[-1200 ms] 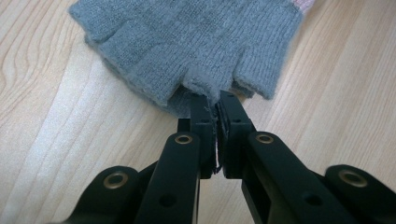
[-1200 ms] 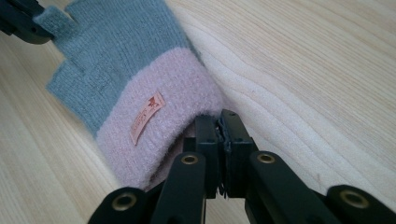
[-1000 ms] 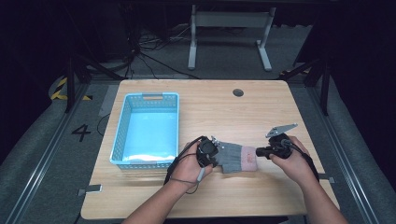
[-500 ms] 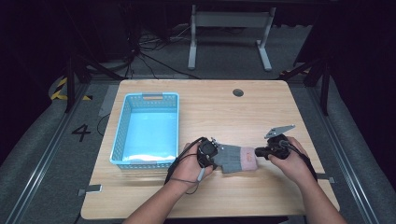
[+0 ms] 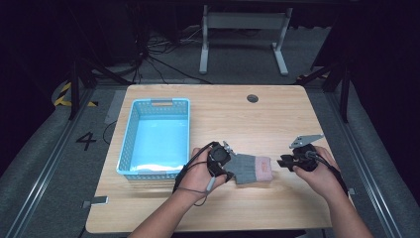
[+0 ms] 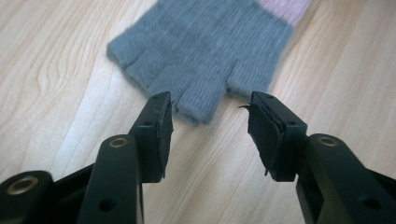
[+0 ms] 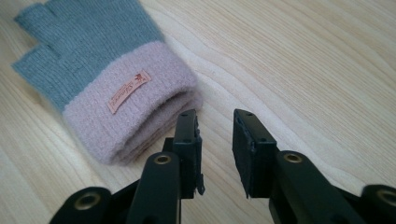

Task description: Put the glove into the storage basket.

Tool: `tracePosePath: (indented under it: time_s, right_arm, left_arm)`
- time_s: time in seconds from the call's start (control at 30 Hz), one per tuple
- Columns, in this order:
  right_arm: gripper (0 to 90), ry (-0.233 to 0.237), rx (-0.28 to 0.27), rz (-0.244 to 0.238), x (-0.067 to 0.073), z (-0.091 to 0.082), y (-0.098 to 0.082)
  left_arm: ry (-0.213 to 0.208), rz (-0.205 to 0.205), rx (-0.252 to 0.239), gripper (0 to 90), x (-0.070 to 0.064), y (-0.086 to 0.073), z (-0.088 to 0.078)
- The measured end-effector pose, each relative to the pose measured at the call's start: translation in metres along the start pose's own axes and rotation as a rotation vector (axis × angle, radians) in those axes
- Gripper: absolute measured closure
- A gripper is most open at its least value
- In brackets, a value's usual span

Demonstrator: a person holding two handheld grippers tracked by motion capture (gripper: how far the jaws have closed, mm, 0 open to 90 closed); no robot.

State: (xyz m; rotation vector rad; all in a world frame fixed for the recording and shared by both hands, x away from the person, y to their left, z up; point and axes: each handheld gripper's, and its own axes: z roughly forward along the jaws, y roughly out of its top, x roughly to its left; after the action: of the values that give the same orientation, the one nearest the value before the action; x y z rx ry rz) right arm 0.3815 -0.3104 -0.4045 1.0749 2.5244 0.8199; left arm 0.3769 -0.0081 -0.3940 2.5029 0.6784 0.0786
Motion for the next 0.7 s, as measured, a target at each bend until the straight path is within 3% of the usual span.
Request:
tracePosePath:
  time_s: [0.43, 0.57, 0.7]
  right_arm:
    - [65.0, 0.031, -0.007, 0.036, 0.0, -0.012, -0.004]
    - [64.4, 0.029, -0.017, 0.058, -0.004, -0.018, -0.007]
    - [63.4, 0.029, -0.028, 0.071, -0.007, -0.021, -0.009]
  left_arm:
    - [-0.02, 0.025, -0.032, 46.1, -0.007, 0.015, -0.004]
    - [-0.051, 0.022, -0.045, 43.0, -0.006, 0.028, 0.005]
    - [-0.051, 0.021, -0.035, 38.6, -0.004, 0.037, 0.022]
